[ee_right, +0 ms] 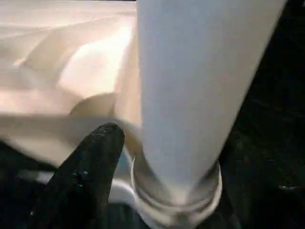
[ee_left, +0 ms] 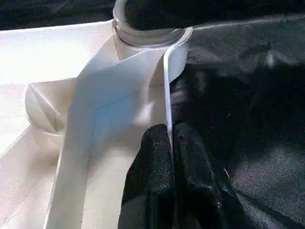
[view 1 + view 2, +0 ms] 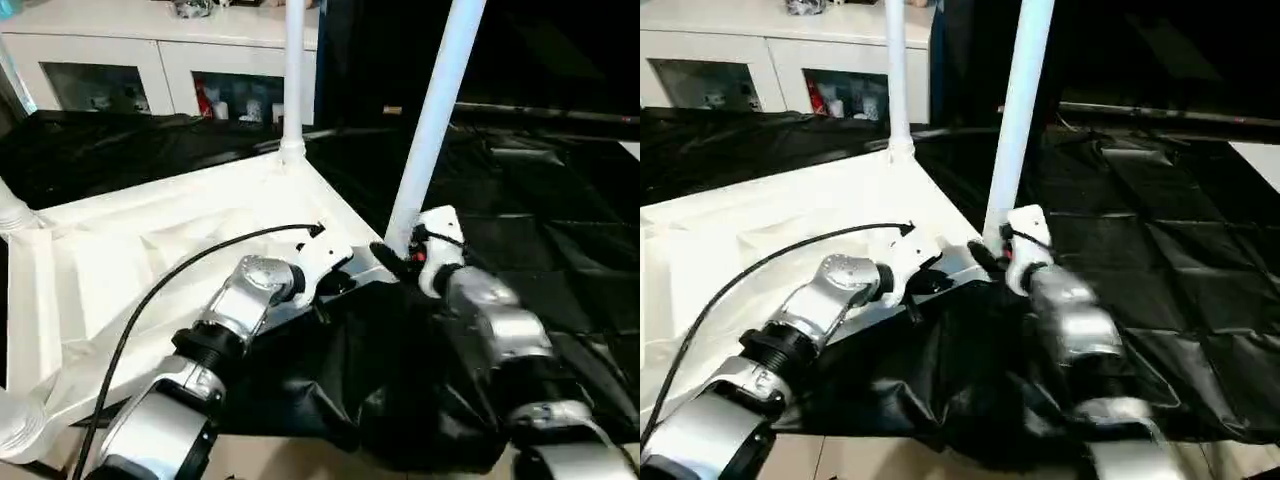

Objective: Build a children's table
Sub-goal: Rotate leg to tighten

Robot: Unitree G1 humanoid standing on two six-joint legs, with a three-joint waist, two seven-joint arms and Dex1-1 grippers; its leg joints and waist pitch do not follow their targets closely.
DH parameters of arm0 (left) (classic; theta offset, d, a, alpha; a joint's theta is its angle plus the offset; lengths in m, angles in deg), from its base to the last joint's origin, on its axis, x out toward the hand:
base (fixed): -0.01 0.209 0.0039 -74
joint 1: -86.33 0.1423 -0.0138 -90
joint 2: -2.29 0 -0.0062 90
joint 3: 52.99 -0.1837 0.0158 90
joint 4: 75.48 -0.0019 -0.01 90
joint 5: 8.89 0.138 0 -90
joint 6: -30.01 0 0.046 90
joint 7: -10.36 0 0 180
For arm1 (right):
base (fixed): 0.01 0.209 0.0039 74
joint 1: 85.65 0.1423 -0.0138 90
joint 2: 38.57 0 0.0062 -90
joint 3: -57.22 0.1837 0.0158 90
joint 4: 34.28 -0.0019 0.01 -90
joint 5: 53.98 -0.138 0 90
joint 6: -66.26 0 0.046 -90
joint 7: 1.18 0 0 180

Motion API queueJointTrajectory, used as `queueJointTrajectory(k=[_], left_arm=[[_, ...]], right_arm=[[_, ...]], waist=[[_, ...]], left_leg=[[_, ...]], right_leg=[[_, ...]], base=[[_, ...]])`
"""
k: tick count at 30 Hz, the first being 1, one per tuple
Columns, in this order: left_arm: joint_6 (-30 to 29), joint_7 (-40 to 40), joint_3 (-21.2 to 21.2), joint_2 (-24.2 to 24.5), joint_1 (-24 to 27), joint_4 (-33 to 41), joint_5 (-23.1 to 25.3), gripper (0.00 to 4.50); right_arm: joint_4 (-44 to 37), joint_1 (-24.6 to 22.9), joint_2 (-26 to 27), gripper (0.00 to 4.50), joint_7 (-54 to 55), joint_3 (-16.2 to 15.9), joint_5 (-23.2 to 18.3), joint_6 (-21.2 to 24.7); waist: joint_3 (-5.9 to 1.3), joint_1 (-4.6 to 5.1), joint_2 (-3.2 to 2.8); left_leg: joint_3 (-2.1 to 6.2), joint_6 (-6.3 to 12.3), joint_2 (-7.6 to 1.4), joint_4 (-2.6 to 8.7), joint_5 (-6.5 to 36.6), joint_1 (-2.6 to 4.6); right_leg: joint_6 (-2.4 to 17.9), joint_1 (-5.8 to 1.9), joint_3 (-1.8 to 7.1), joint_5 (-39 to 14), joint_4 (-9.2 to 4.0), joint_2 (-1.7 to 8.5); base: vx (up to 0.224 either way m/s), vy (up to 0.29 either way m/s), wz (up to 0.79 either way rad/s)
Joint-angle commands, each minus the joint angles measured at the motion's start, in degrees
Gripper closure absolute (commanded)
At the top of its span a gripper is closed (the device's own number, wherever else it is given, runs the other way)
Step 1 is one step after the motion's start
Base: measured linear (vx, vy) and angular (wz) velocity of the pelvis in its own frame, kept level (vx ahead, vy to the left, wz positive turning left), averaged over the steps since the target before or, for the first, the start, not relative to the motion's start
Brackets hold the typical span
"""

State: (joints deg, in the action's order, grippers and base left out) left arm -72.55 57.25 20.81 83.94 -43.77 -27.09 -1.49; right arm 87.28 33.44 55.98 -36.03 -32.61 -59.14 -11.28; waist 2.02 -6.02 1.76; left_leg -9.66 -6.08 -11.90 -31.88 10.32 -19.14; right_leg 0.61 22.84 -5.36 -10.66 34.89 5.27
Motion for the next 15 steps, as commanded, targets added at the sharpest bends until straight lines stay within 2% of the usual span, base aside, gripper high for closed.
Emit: queueJointTrajectory(k=[1, 3, 4, 5, 6, 9, 13, 15], left_arm=[[2.34, 1.79, 0.19, 0.78, 0.49, 1.39, -0.79, 4.5], [3.52, 9.27, -0.76, 3.7, 2.63, 4.57, -2.53, 4.5], [4.08, 10.83, -0.99, 4.31, 3.03, 5.15, -2.92, 4.5], [3.8, 13.79, -1.3, 5.4, 3.84, 6.61, -3.95, 4.5], [3.97, 18.12, -1.74, 6.98, 5.1, 8.9, -5.61, 4.5], [2.76, 22.72, -2.27, 9.31, 6.62, 12.21, -7.42, 4.5], [2.56, 25.21, -2.33, 11.58, 7.58, 13.87, -7.8, 4.5], [2.05, 26.91, -1.87, 13.26, 8.3, 14.98, -8.37, 4.5]], right_arm=[[-2.37, -1.32, 1.11, 1.32, -9.68, -6.65, -2.34, 1.42], [-4.57, -2.12, -2.6, 1.32, -14.54, -6.98, -2.6, 0.85], [-4.96, -2.3, -3.33, 1.32, -15.7, -7.1, -2.62, 0.82], [-5.91, -2.79, -4.61, 1.32, -17.71, -7.49, -2.69, 0.58], [-7.28, -3.49, -6.24, 1.32, -20.31, -8.03, -2.84, 0.74], [-9.34, -4.56, -8.27, 1.32, -23.81, -8.98, -3.18, 2.02], [-11.77, -5.77, -10.77, 1.32, -28.01, -10.64, -3.8, 3.76], [-13.1, -6.32, -12.05, 1.32, -30.06, -11.34, -4.3, 4.48]], waist=[[-2.6, -0.5, 0.51], [-2.94, -0.54, 0.52], [-2.94, -0.39, 0.37], [-2.93, -0.2, 0.38], [-3.03, -0.28, 0.18], [-3.01, -0.24, 0.07], [-2.93, -0.77, -0.04], [-2.79, -0.91, 0.11]], left_leg=[[0.16, 3.43, -0.78, 3.5, 13.97, -0.96], [0.18, 4.17, -1.03, 3.27, 10.9, -1.34], [0.08, 4.42, -1.08, 3.18, 10.13, -1.42], [0.01, 4.57, -1.12, 3.11, 9.17, -1.4], [-0.08, 4.65, -1.2, 2.99, 8.99, -1.0], [-0.22, 5.49, -1.32, 2.76, 7.13, -1.1], [-0.41, 5.46, -1.53, 2.72, 7.67, -0.69], [-0.31, 4.75, -1.56, 2.82, 8.84, -0.98]], right_leg=[[4.71, -2.79, 2.76, -22.78, -6.06, 3.26], [6.71, -3.26, 2.85, -16.92, -5.18, 3.29], [7.55, -3.2, 2.92, -14.51, -4.91, 3.16], [8.92, -3.13, 2.9, -11.21, -4.56, 3.0], [10.38, -3.06, 2.89, -9.26, -4.28, 3.03], [12.83, -3.21, 2.95, -4.05, -3.56, 2.89], [13.61, -3.01, 2.94, -4.36, -3.56, 2.9], [12.76, -3.24, 2.92, -6.92, -3.69, 3.14]], base=[[0.0, 0.0, 0.0], [0.0, 0.0, 0.0], [0.0, 0.0, 0.0], [0.0, 0.0, 0.0], [0.0, 0.0, 0.0], [0.0, 0.0, 0.0], [0.0, 0.0, 0.0], [0.0, 0.0, 0.0]])
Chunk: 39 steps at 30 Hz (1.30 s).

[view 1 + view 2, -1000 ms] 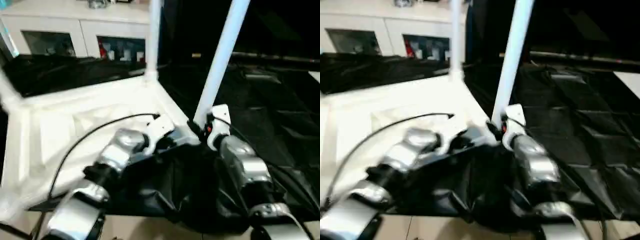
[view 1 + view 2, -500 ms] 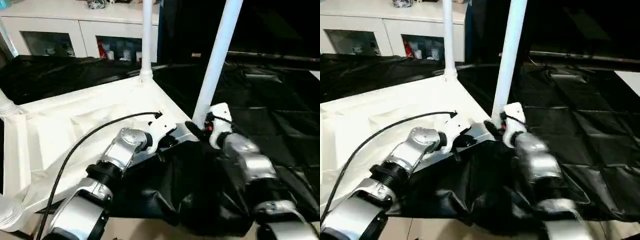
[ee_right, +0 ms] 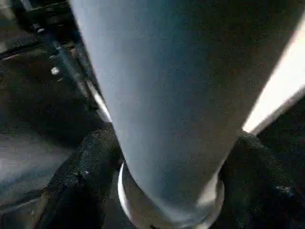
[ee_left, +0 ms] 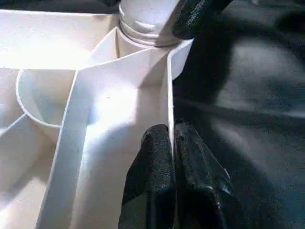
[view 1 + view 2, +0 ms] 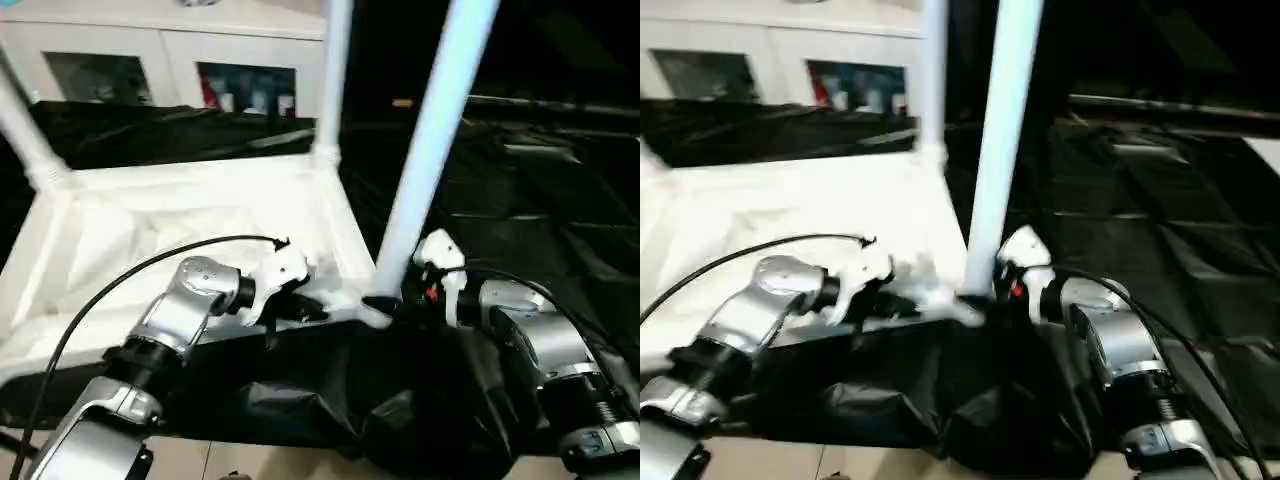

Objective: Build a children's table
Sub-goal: Rotate leg to tighten

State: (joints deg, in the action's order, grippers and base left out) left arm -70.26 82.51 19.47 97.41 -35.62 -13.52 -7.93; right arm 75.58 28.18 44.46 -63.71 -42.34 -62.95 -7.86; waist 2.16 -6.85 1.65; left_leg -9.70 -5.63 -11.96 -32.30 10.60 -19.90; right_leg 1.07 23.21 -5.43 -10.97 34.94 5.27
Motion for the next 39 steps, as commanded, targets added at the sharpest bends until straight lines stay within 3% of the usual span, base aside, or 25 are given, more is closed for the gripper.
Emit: queueJointTrajectory(k=[1, 5, 9, 12, 16, 17, 18, 20, 24, 26, 31, 36, 37, 39], left_arm=[[-0.44, 2.08, -0.43, 0.12, 0.3, 1.73, -2.12, 4.5], [-0.85, 3.02, -0.26, 0.75, 0.68, 2.59, -2.51, 4.5], [-1.33, 2.91, -0.23, 0.66, 0.82, 3.4, -2.77, 4.5], [-1.36, 2.52, -0.29, 0.35, 0.75, 3.4, -2.8, 4.5], [-0.98, 1.45, -0.24, 0.03, 0.76, 3.17, -2.46, 4.5], [-0.56, -0.68, 0.02, -0.55, 0.52, 2.39, -1.73, 4.5], [0.2, -7.79, 0.88, -2.58, -0.69, -0.66, 0.49, 4.5], [0.06, -13.24, 1.52, -4.3, -1.72, -3.03, 1.95, 4.5], [-1.71, -21.66, 2.35, -8.25, -3.6, -6.52, 3.36, 4.5], [-3.28, -26.63, 2.55, -11.72, -4.99, -8.44, 3.79, 4.5], [-3.41, -34.2, 2.13, -18.8, -7.79, -12.92, 5.36, 4.5], [-1.99, -34.84, 0.66, -21.47, -8.39, -14.14, 6.0, 4.5], [-1.63, -34.83, 0.44, -21.69, -8.47, -14.41, 6.15, 4.5], [-1.15, -33.44, 0.37, -20.94, -8.15, -14.27, 5.88, 4.5]], right_arm=[[-1.49, -1.06, -0.69, 1.32, -2.74, -1.63, -0.48, 1.04], [-1.33, -0.84, -0.97, 1.65, -3.65, -1.77, -0.43, 1.58], [-1.15, -0.57, -1.01, 2.04, -3.35, -2.33, -0.28, 1.51], [-1.08, -0.72, -0.56, 2.08, -3.0, -2.35, -0.23, 1.54], [-0.88, -1.06, -0.3, 2.25, -2.72, -2.33, -0.03, 1.28], [-0.71, -1.29, -0.08, 2.29, -1.95, -2.24, 0.27, 1.13], [0.55, -1.59, 1.36, 2.29, 3.05, -1.21, 1.43, 1.03], [2.25, -1.55, 3.12, 2.33, 8.62, -0.06, 2.63, 0.77], [7.04, -0.67, 8.79, 2.48, 21.91, 4.12, 3.07, 2.01], [10.21, 0.19, 12.93, 2.49, 30.51, 6.98, 2.6, 3.13], [16.47, 3.57, 21.28, 2.5, 46.36, 10.53, 3.5, 2.61], [17.05, 4.99, 23.91, 2.5, 44.2, 7.33, 5.02, -0.6], [17.16, 5.31, 24.2, 1.94, 44.04, 7.54, 4.86, -1.2], [16.4, 5.8, 23.17, 1.8, 41.06, 8.14, 3.44, -0.88]], waist=[[-2.93, -0.11, 0.15], [-2.86, -0.02, 0.29], [-3.0, 0.08, 0.44], [-3.05, 0.12, 0.5], [-2.97, 0.14, 0.57], [-2.95, 0.19, 0.75], [-2.89, 0.17, 0.93], [-2.61, 0.18, 0.78], [-2.6, 0.66, 1.06], [-2.62, 0.77, 1.22], [-2.74, 1.07, 0.73], [-2.7, 1.15, 0.62], [-2.69, 1.18, 0.67], [-2.62, 1.18, 0.9]], left_leg=[[-0.27, 4.11, -1.49, 3.25, 8.91, -0.18], [-0.19, 2.96, -1.39, 3.37, 9.96, -0.18], [-0.18, 3.12, -1.35, 3.22, 8.15, -0.27], [-0.21, 3.53, -1.25, 3.08, 7.12, -0.37], [-0.23, 3.34, -1.24, 3.11, 8.09, -0.33], [-0.23, 3.21, -1.25, 3.11, 8.43, -0.32], [-0.23, 3.12, -1.28, 3.14, 8.57, -0.25], [-0.36, 2.43, -1.2, 3.24, 9.94, 0.14], [0.04, 0.44, -1.06, 3.61, 11.99, -0.13], [-0.02, 0.56, -0.87, 3.61, 12.53, 0.01], [0.0, -0.16, -0.69, 3.68, 13.1, 0.23], [0.15, 0.7, -0.71, 3.91, 15.55, 0.21], [0.16, 0.84, -0.66, 3.93, 15.9, 0.21], [0.16, 1.1, -0.68, 3.98, 16.45, 0.26]], right_leg=[[12.03, -3.55, 3.0, -7.37, -3.82, 3.15], [10.64, -3.44, 3.09, -11.08, -4.18, 3.29], [10.74, -3.52, 3.08, -8.74, -3.87, 3.16], [11.24, -3.61, 3.05, -6.88, -3.65, 3.11], [10.67, -3.57, 3.05, -9.03, -3.9, 3.2], [10.4, -3.54, 3.04, -9.86, -3.98, 3.15], [10.09, -3.45, 3.06, -10.65, -4.11, 3.16], [9.37, -3.02, 3.12, -13.72, -4.67, 3.15], [6.71, -3.09, 3.02, -19.8, -5.01, 3.28], [5.6, -2.97, 3.13, -22.09, -5.39, 3.36], [4.94, -2.64, 3.21, -21.72, -5.68, 3.11], [3.88, -2.71, 3.12, -23.3, -6.03, 3.14], [3.76, -2.73, 3.07, -23.63, -6.09, 3.09], [3.5, -2.66, 3.06, -24.63, -6.23, 3.1]], base=[[0.0, 0.0, 0.0], [0.0, 0.0, 0.0], [0.0, 0.0, 0.0], [0.0, 0.0, 0.0], [0.0, 0.0, 0.0], [0.0, 0.0, 0.0], [0.0, 0.0, 0.0], [0.0, 0.0, 0.0], [0.0, 0.0, 0.0], [0.0, 0.0, 0.0], [0.0, 0.0, 0.0], [0.0, 0.0, 0.0], [0.0, 0.0, 0.0], [0.0, 0.0, 0.0]])
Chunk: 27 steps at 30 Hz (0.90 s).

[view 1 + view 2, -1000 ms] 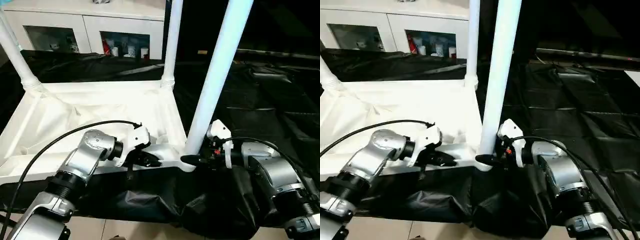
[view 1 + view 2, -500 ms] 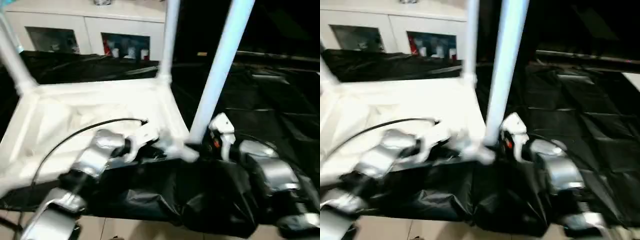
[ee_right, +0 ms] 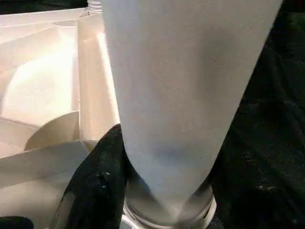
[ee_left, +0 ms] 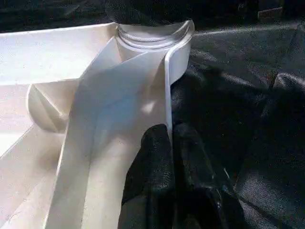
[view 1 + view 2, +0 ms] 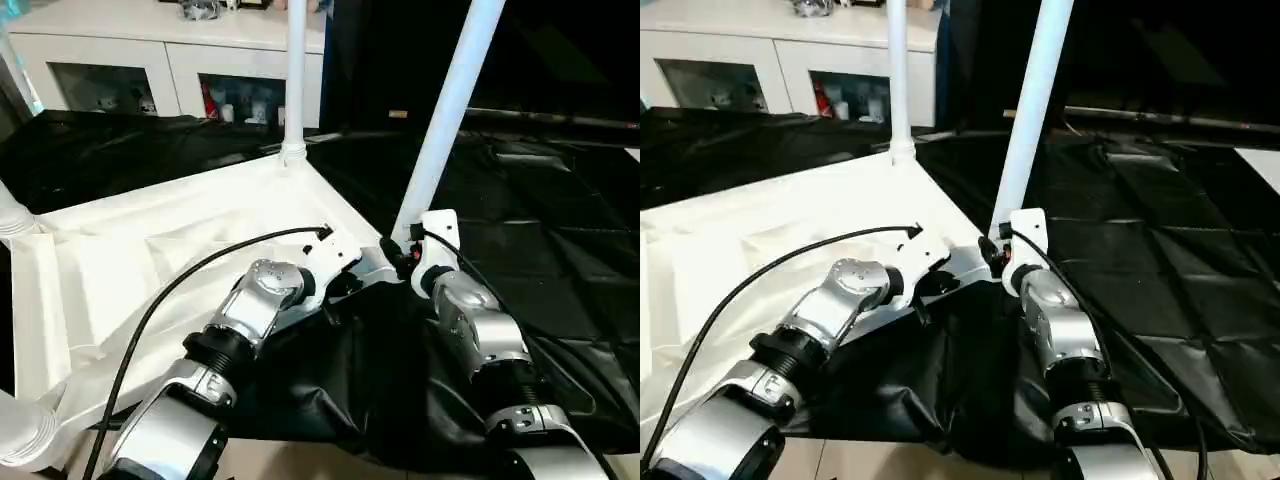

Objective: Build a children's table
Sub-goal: Rotate leg to tighten

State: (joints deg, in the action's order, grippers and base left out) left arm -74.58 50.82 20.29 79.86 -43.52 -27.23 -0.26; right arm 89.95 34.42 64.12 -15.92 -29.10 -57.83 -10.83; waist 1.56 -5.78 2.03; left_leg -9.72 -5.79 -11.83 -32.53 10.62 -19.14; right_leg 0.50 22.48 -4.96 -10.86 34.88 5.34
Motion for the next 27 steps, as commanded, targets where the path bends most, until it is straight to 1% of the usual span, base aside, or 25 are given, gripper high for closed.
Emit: queueJointTrajectory(k=[1, 2, 3, 4, 5, 7, 8, 9, 10, 11, 12, 13, 16, 18, 19, 21, 22, 26, 27], left_arm=[[3.2, -1.68, -0.44, -3.33, -0.24, -0.56, -1.81, 4.5], [3.33, -1.32, -0.42, -3.05, -0.19, -0.55, -1.93, 4.5], [4.29, -0.17, -0.05, -2.25, -0.24, -0.9, -2.0, 4.5], [4.41, -0.02, 0.01, -2.16, -0.23, -0.92, -1.99, 4.5], [4.72, 0.4, 0.17, -1.89, -0.22, -0.98, -1.98, 4.5], [5.06, 1.96, 0.53, -0.81, 0.07, -0.65, -2.25, 4.5], [5.06, 1.96, 0.53, -0.81, 0.07, -0.65, -2.25, 4.5], [5.43, 5.06, 0.8, 1.11, 0.7, 0.26, -3.02, 4.5], [5.65, 6.45, 0.82, 1.94, 0.99, 0.68, -3.32, 4.5], [5.92, 7.22, 0.79, 2.33, 1.15, 0.91, -3.49, 4.5], [6.64, 10.34, 0.64, 3.76, 1.77, 1.94, -4.23, 4.5], [6.53, 12.0, 0.56, 4.53, 2.09, 2.58, -4.63, 4.5], [8.29, 18.68, 0.33, 6.91, 3.32, 4.9, -6.5, 4.5], [7.88, 23.34, -0.04, 8.85, 4.29, 7.25, -7.89, 4.5], [7.64, 24.89, -0.24, 9.61, 4.61, 8.09, -8.27, 4.5], [7.27, 26.87, -0.34, 11.26, 4.83, 8.9, -8.54, 4.5], [6.4, 29.07, -0.28, 12.7, 5.08, 9.68, -9.26, 4.5], [5.63, 31.44, -0.4, 14.12, 5.51, 10.64, -9.71, 4.5], [5.31, 32.7, -0.41, 14.7, 5.79, 11.17, -9.89, 4.5]], right_arm=[[1.99, -0.44, 3.42, 1.78, -6.85, -5.17, -1.65, 2.08], [1.81, -0.44, 2.91, 1.68, -7.47, -5.54, -1.49, 1.98], [1.24, -0.63, 1.42, 1.68, -10.35, -6.5, -0.96, 1.62], [1.14, -0.68, 1.24, 1.68, -10.8, -6.59, -0.94, 1.6], [0.89, -0.8, 0.72, 1.68, -12.05, -6.83, -0.9, 1.53], [-0.5, -1.54, -1.49, 1.68, -16.57, -8.33, -0.64, 1.14], [-0.5, -1.54, -1.49, 1.68, -16.57, -8.33, -0.64, 1.14], [-3.09, -2.93, -5.07, 1.68, -23.13, -10.17, -0.81, 0.11], [-4.22, -3.51, -6.51, 1.68, -25.78, -10.77, -1.01, -0.36], [-4.69, -3.74, -7.12, 1.68, -26.8, -11.0, -1.07, -0.58], [-6.23, -4.51, -9.21, 1.68, -30.29, -11.6, -1.31, -1.25], [-7.0, -4.91, -10.24, 1.68, -32.1, -11.78, -1.59, -1.5], [-9.14, -6.04, -13.4, 1.68, -37.84, -12.51, -2.33, -1.75], [-10.96, -7.02, -15.71, 1.68, -41.52, -13.74, -2.69, -1.64], [-11.61, -7.36, -16.51, 1.68, -42.85, -14.18, -2.89, -1.36], [-12.85, -7.98, -18.04, 1.68, -45.72, -14.72, -3.52, -0.76], [-13.97, -8.43, -19.0, 1.68, -48.06, -14.95, -4.34, 0.09], [-14.62, -8.65, -19.47, 1.68, -49.75, -15.11, -4.72, 0.96], [-14.61, -8.63, -19.48, 1.83, -50.21, -15.07, -4.62, 1.07]], waist=[[-2.03, 0.09, 0.48], [-2.04, 0.09, 0.46], [-2.02, 0.08, 0.54], [-2.01, 0.04, 0.55], [-2.11, 0.0, 0.63], [-2.23, -0.09, 0.7], [-2.26, -0.18, 0.7], [-2.25, -0.31, 0.67], [-2.33, -0.48, 0.76], [-2.38, -0.55, 0.77], [-2.31, -0.73, 0.69], [-2.36, -0.71, 0.78], [-2.36, -0.62, 0.57], [-2.39, -0.37, 0.38], [-2.44, -0.34, 0.41], [-2.33, -0.37, 0.35], [-2.3, -0.44, 0.3], [-2.24, -0.58, 0.3], [-2.26, -0.6, 0.32]], left_leg=[[0.18, 1.39, -0.79, 4.18, 16.71, -0.47], [0.21, 1.48, -0.8, 4.19, 16.72, -0.53], [0.23, 1.64, -0.83, 4.25, 16.36, -0.57], [0.24, 1.72, -0.81, 4.26, 16.31, -0.6], [0.2, 1.94, -0.85, 4.22, 15.63, -0.75], [0.14, 2.37, -0.85, 4.16, 14.14, -0.9], [0.13, 2.52, -0.88, 4.11, 13.54, -0.91], [0.03, 2.92, -0.9, 4.03, 12.41, -0.93], [-0.06, 3.24, -0.89, 3.85, 11.97, -0.97], [-0.09, 3.71, -0.95, 3.84, 10.93, -1.08], [-0.08, 4.02, -0.96, 3.86, 10.61, -1.08], [-0.12, 4.14, -0.97, 3.79, 10.42, -1.14], [-0.14, 4.49, -1.1, 3.76, 10.36, -1.07], [-0.12, 4.41, -1.24, 3.8, 10.26, -1.0], [-0.12, 4.49, -1.29, 3.75, 10.25, -0.98], [-0.22, 4.68, -1.34, 3.77, 10.4, -0.94], [-0.21, 4.61, -1.32, 3.79, 10.58, -0.94], [-0.2, 4.05, -1.46, 3.91, 11.32, -0.83], [-0.18, 3.62, -1.5, 3.93, 11.4, -0.82]], right_leg=[[4.01, -1.91, 2.57, -25.12, -6.18, 3.03], [3.93, -1.94, 2.58, -25.33, -6.21, 3.08], [3.88, -1.9, 2.58, -25.36, -6.24, 3.06], [3.83, -1.94, 2.55, -25.45, -6.3, 3.06], [3.9, -2.11, 2.6, -24.42, -6.15, 3.05], [4.43, -2.3, 2.63, -22.38, -5.93, 3.05], [4.69, -2.35, 2.64, -21.43, -5.84, 3.05], [5.65, -2.47, 2.63, -19.12, -5.63, 3.01], [5.88, -2.6, 2.67, -18.17, -5.53, 3.01], [6.61, -2.67, 2.75, -16.01, -5.23, 2.99], [6.99, -2.74, 2.7, -15.2, -5.23, 2.96], [7.17, -2.8, 2.72, -14.66, -5.06, 2.96], [8.25, -2.74, 2.77, -13.61, -4.9, 3.02], [9.34, -2.68, 2.76, -12.41, -4.68, 2.92], [9.88, -2.77, 2.75, -11.6, -4.59, 2.94], [10.27, -2.65, 2.82, -11.44, -4.59, 2.91], [10.3, -2.67, 2.78, -11.8, -4.64, 2.95], [10.3, -2.55, 2.77, -13.11, -4.68, 2.96], [10.4, -2.57, 2.8, -13.29, -4.62, 3.03]], base=[[0.0, 0.0, 0.0], [0.0, 0.0, 0.0], [0.0, 0.0, 0.0], [0.0, 0.0, 0.0], [0.0, 0.0, 0.0], [0.0, 0.0, 0.0], [0.0, 0.0, 0.0], [0.0, 0.0, 0.0], [0.0, 0.0, 0.0], [0.0, 0.0, 0.0], [0.0, 0.0, 0.0], [0.0, 0.0, 0.0], [0.0, 0.0, 0.0], [0.0, 0.0, 0.0], [0.0, 0.0, 0.0], [0.0, 0.0, 0.0], [0.0, 0.0, 0.0], [0.0, 0.0, 0.0], [0.0, 0.0, 0.0]])
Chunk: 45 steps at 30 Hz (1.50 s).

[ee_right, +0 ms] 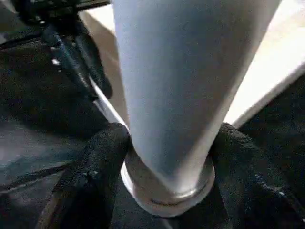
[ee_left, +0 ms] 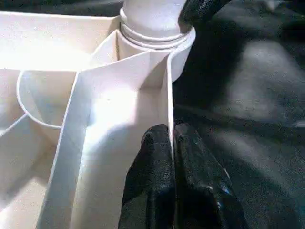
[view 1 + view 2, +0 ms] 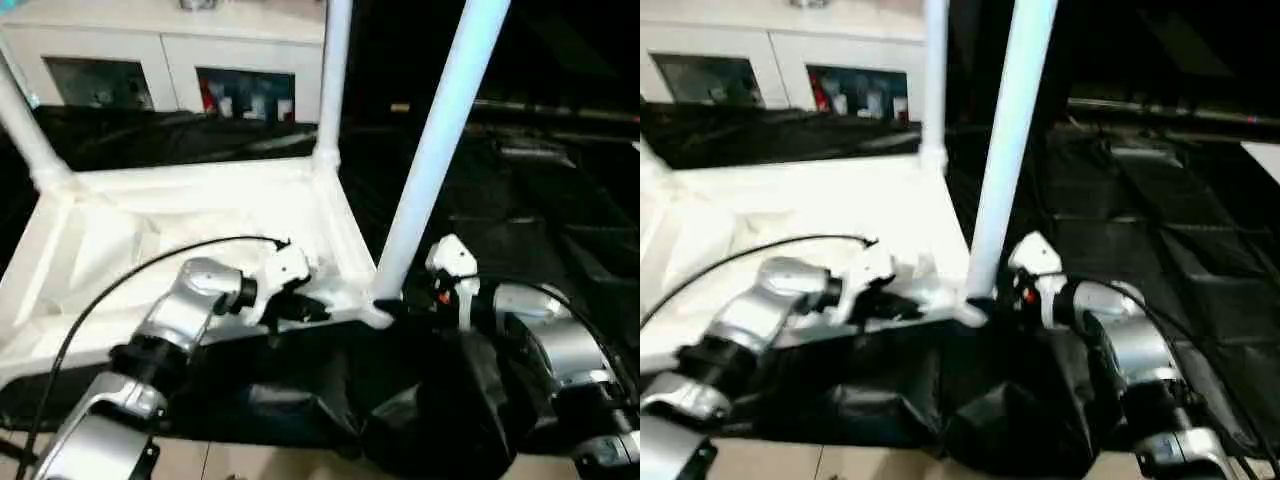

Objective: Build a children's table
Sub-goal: Rotate leg to tighten

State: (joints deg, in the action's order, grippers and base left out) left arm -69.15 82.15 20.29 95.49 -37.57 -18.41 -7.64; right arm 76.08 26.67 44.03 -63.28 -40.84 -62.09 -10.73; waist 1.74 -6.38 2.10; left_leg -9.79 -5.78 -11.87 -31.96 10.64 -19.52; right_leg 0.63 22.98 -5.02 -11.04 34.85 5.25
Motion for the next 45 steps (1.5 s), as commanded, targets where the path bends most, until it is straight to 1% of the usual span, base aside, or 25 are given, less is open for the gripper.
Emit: queueJointTrajectory(k=[1, 6, 11, 16, 17, 18, 20, 21, 22, 25, 26, 27, 28, 29, 30, 33, 34, 35, 36, 37, 40, 41, 43, 44, 45], left_arm=[[-0.23, 1.7, -0.38, -0.78, -0.01, 2.62, -2.58, 4.5], [-0.72, 2.24, -0.28, -0.44, 0.46, 3.55, -2.86, 4.5], [-0.83, 1.53, -0.08, -0.62, 0.7, 3.83, -2.74, 4.5], [-0.31, -4.52, 0.61, -2.41, -0.11, 2.07, -0.73, 4.5], [-0.49, -7.02, 0.82, -3.3, -0.62, 1.06, 0.0, 4.5], [-0.87, -11.42, 1.26, -5.12, -1.47, -0.61, 1.01, 4.5], [-0.96, -16.14, 1.72, -7.29, -2.38, -2.49, 1.87, 4.5], [-1.31, -19.19, 1.89, -8.8, -3.07, -3.79, 2.46, 4.5], [-1.58, -21.0, 1.96, -9.68, -3.48, -4.54, 2.81, 4.5], [-2.67, -27.95, 2.4, -13.49, -5.22, -7.39, 3.79, 4.5], [-3.12, -30.28, 2.31, -15.21, -5.81, -8.19, 4.22, 4.5], [-3.4, -31.6, 2.21, -16.27, -6.15, -8.61, 4.49, 4.5], [-3.59, -32.47, 2.04, -17.12, -6.37, -8.88, 4.7, 4.5], [-3.59, -32.47, 2.04, -17.12, -6.37, -8.88, 4.7, 4.5], [-3.25, -33.25, 1.44, -18.79, -6.67, -9.68, 5.41, 4.5], [-2.27, -32.88, 0.53, -19.65, -6.72, -10.2, 5.96, 4.5], [-1.86, -32.29, 0.29, -19.54, -6.59, -10.19, 5.89, 4.5], [-1.86, -32.29, 0.29, -19.54, -6.59, -10.19, 5.89, 4.5], [-1.66, -31.85, 0.29, -19.25, -6.58, -10.23, 5.8, 4.5], [-1.42, -31.5, 0.28, -19.02, -6.54, -10.19, 5.73, 4.5], [-0.83, -29.56, 0.53, -17.7, -6.35, -9.73, 5.28, 4.5], [-0.4, -28.33, 0.64, -17.05, -6.2, -9.44, 5.09, 4.5], [0.7, -24.26, 0.61, -14.72, -5.53, -8.35, 4.59, 4.5], [0.73, -22.76, 0.66, -13.6, -5.26, -7.99, 4.37, 4.5], [0.8, -21.93, 0.77, -12.83, -5.15, -7.87, 4.23, 4.5]], right_arm=[[-0.75, -0.88, 0.54, 1.92, -3.01, -3.39, -0.38, 0.95], [-0.51, -0.8, 0.57, 2.29, -2.94, -3.98, -0.17, 0.72], [-0.27, -0.82, 0.75, 2.39, -2.96, -4.07, 0.1, 0.74], [1.86, -0.79, 2.72, 2.41, 1.35, -2.91, 0.81, -0.56], [3.42, -0.44, 3.85, 2.41, 4.59, -2.26, 1.61, -0.77], [6.4, 0.27, 6.06, 2.41, 10.93, -0.98, 2.99, -0.92], [9.55, 1.02, 8.54, 2.41, 17.8, 0.5, 4.07, -0.81], [11.41, 1.5, 10.49, 2.42, 22.61, 1.74, 4.32, -0.34], [12.44, 1.77, 11.71, 2.42, 25.5, 2.52, 4.43, 0.02], [15.62, 2.9, 16.54, 2.44, 36.25, 5.49, 4.13, 1.68], [16.98, 3.72, 18.64, 2.44, 40.28, 6.41, 4.01, 1.77], [17.82, 4.26, 19.93, 2.44, 42.65, 6.94, 3.96, 1.73], [18.52, 5.09, 21.31, 2.44, 44.1, 6.76, 4.24, 0.94], [18.52, 5.09, 21.31, 2.44, 44.1, 6.76, 4.24, 0.94], [20.12, 6.5, 23.3, 2.44, 45.73, 6.74, 4.89, -0.88], [20.17, 7.33, 24.74, 2.44, 44.56, 6.34, 4.68, -2.63], [19.48, 7.42, 25.02, 1.88, 42.75, 6.12, 4.2, -3.24], [19.48, 7.42, 25.02, 1.75, 42.75, 6.12, 4.2, -3.24], [19.18, 7.37, 24.95, 1.73, 41.71, 6.33, 3.63, -3.22], [19.04, 7.33, 24.75, 1.73, 41.19, 6.3, 3.48, -3.24], [18.28, 6.91, 22.92, 1.34, 38.31, 5.16, 3.97, -3.8], [17.76, 6.62, 21.89, 1.34, 36.86, 4.57, 4.38, -4.14], [14.59, 5.0, 17.94, 1.34, 29.39, 2.56, 4.38, -4.32], [12.54, 4.0, 15.83, 1.34, 25.38, 1.66, 3.91, -4.11], [11.09, 3.32, 14.32, 1.34, 22.73, 1.08, 3.52, -3.92]], waist=[[-2.43, -0.03, 0.2], [-2.5, -0.03, 0.48], [-2.5, -0.04, 0.62], [-2.39, -0.04, 0.65], [-2.33, -0.03, 0.62], [-2.12, 0.14, 0.61], [-2.07, 0.46, 0.7], [-1.95, 0.77, 0.61], [-1.92, 0.95, 0.69], [-1.86, 1.13, 0.65], [-1.97, 1.17, 0.23], [-1.96, 1.28, 0.35], [-2.01, 1.31, 0.45], [-2.04, 1.23, 0.06], [-2.11, 1.25, -0.07], [-2.21, 1.25, 0.05], [-2.22, 1.21, 0.04], [-2.19, 1.21, 0.04], [-2.25, 1.16, 0.19], [-2.22, 1.13, 0.11], [-2.22, 1.13, 0.14], [-2.18, 1.06, 0.14], [-2.34, 0.92, 0.26], [-2.39, 0.77, 0.16], [-2.47, 0.68, 0.27]], left_leg=[[-0.09, 3.46, -1.51, 3.4, 11.41, -0.42], [-0.14, 3.27, -1.39, 3.25, 10.04, -0.46], [-0.18, 3.44, -1.35, 3.17, 9.49, -0.46], [-0.16, 3.18, -1.31, 3.2, 9.95, -0.5], [-0.14, 2.99, -1.33, 3.25, 10.41, -0.47], [-0.07, 2.02, -1.24, 3.41, 12.07, -0.42], [0.16, 0.79, -1.14, 3.6, 13.85, -0.41], [0.16, 0.33, -1.04, 3.6, 15.11, -0.15], [0.24, 0.19, -0.93, 3.61, 16.26, -0.07], [0.36, 0.29, -0.87, 3.73, 16.85, -0.02], [0.39, 0.2, -0.84, 3.75, 16.9, -0.03], [0.44, 0.06, -0.85, 3.77, 17.15, 0.1], [0.45, 0.13, -0.83, 3.8, 17.12, 0.01], [0.51, 0.11, -0.85, 3.82, 17.21, -0.02], [0.43, 0.48, -0.79, 3.81, 17.14, -0.12], [0.35, 1.02, -0.75, 3.79, 16.82, -0.26], [0.33, 1.26, -0.8, 3.84, 16.43, -0.28], [0.31, 1.36, -0.8, 3.85, 16.42, -0.29], [0.3, 1.62, -0.8, 3.85, 15.95, -0.39], [0.31, 1.66, -0.83, 3.88, 15.8, -0.41], [0.3, 1.94, -0.87, 3.9, 15.6, -0.5], [0.29, 2.07, -0.89, 3.92, 15.59, -0.47], [0.23, 2.56, -0.9, 3.78, 14.62, -0.66], [0.2, 3.07, -0.97, 3.7, 13.63, -0.73], [0.08, 3.76, -1.04, 3.53, 12.47, -0.78]], right_leg=[[10.35, -3.07, 2.88, -12.98, -4.55, 3.16], [10.86, -3.2, 2.91, -10.68, -4.26, 3.13], [11.0, -3.24, 2.92, -9.99, -4.18, 3.11], [10.41, -3.2, 2.89, -11.76, -4.38, 3.17], [10.22, -3.14, 2.9, -12.69, -4.49, 3.21], [9.07, -2.88, 2.84, -16.93, -4.91, 3.23], [7.32, -2.87, 2.69, -21.77, -5.32, 3.29], [6.36, -2.5, 2.7, -24.4, -5.67, 3.27], [5.37, -2.44, 2.64, -26.77, -6.05, 3.3], [4.3, -2.22, 2.65, -28.54, -6.36, 3.29], [4.07, -2.23, 2.68, -28.42, -6.39, 3.3], [4.07, -2.01, 2.66, -28.22, -6.48, 3.25], [4.0, -2.17, 2.61, -28.01, -6.45, 3.21], [4.12, -2.22, 2.61, -27.59, -6.32, 3.25], [4.23, -2.22, 2.69, -26.22, -6.34, 3.16], [4.37, -2.33, 2.72, -24.7, -6.26, 3.11], [4.67, -2.38, 2.74, -23.54, -6.14, 3.05], [4.8, -2.38, 2.76, -23.17, -6.11, 3.01], [5.03, -2.53, 2.75, -22.46, -5.94, 3.02], [5.15, -2.52, 2.78, -22.21, -5.93, 3.05], [5.44, -2.59, 2.8, -22.05, -5.95, 3.13], [5.5, -2.6, 2.77, -21.92, -6.0, 3.11], [5.8, -2.87, 2.81, -19.85, -5.75, 3.07], [6.47, -2.99, 2.84, -17.41, -5.52, 3.02], [7.26, -3.09, 2.92, -14.39, -5.22, 2.97]], base=[[0.0, 0.0, 0.0], [0.0, 0.0, 0.0], [0.0, 0.0, 0.0], [0.0, 0.0, 0.0], [0.0, 0.0, 0.0], [0.0, 0.0, 0.0], [0.0, 0.0, 0.0], [0.0, 0.0, 0.0], [0.0, 0.0, 0.0], [0.0, 0.0, 0.0], [0.0, 0.0, 0.0], [0.0, 0.0, 0.0], [0.0, 0.0, 0.0], [0.0, 0.0, 0.0], [0.0, 0.0, 0.0], [0.0, 0.0, 0.0], [0.0, 0.0, 0.0], [0.0, 0.0, 0.0], [0.0, 0.0, 0.0], [0.0, 0.0, 0.0], [0.0, 0.0, 0.0], [0.0, 0.0, 0.0], [0.0, 0.0, 0.0], [0.0, 0.0, 0.0], [0.0, 0.0, 0.0]])
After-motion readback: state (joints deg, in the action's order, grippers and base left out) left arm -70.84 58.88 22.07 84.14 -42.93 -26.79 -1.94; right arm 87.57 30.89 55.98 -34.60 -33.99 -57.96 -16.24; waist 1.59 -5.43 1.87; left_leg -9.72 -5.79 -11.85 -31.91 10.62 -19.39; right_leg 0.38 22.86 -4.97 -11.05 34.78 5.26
